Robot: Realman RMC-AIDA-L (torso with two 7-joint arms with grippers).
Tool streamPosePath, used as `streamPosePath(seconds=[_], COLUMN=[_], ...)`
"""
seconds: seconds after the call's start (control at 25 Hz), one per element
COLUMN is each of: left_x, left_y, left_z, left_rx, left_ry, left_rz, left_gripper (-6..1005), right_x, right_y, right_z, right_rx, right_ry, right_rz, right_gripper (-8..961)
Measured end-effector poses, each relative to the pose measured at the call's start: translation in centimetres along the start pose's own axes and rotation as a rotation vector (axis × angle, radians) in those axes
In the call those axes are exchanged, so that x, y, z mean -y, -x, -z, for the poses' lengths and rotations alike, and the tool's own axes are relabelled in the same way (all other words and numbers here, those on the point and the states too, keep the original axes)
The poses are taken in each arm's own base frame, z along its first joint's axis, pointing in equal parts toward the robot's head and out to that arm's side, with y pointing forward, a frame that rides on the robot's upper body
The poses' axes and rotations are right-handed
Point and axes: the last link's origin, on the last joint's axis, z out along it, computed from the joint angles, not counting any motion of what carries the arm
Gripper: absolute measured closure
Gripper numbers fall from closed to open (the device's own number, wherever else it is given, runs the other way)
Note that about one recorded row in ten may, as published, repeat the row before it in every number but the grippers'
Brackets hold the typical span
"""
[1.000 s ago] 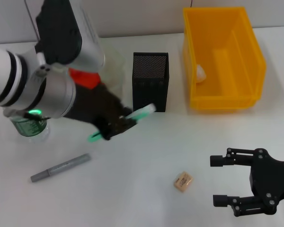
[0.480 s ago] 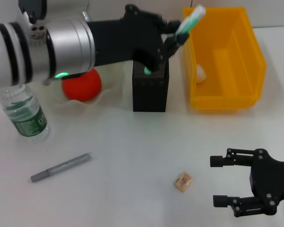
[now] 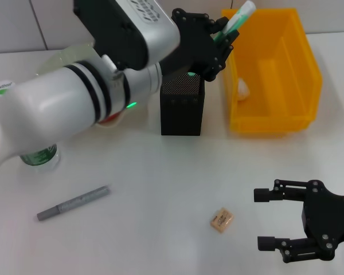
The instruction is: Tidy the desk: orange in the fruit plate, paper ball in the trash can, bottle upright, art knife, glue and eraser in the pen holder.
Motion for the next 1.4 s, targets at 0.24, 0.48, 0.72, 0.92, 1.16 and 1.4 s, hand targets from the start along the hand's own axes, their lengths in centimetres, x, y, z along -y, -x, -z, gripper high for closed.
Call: streamPosePath(seconds=[0.24,0.48,0.72,0.92,1.16,1.4], left_x=[-0.4,-0.1,0.8,0.9,0.9,0.7], left_y=[1.4,1.9,3.7,4.0,4.5,4.7], left_z=[-2.3,-2.7,-3.6,-3.8,-3.9,-4.0], left_rx=[0.029,0.042,0.094,0.102,0.117,0.120], left_ry=[-0.092,-0.102,-0.133,-0.144,-0.141,-0.141], left_rz=[-0.047,-0.035,-0.007,0.000,0.007,0.035], left_gripper=[790,788,786,785,783,781], right_x=[0.0,0.1,0.2,0.3,0.4,0.5], right_y=[-0.1,-0.1,0.0,0.1,0.3,0.4], right_z=[-0.2,-0.3,-0.3,-0.3,-0.5,-0.5], right_rx=[0.007,0.005,0.006,0.006,0.004,0.002], right_ry=[0.005,0.004,0.008,0.011,0.015,0.017], right_rz=[-0.005,-0.002,0.002,0.006,0.008,0.010], right_gripper=[175,175,175,175,175,175])
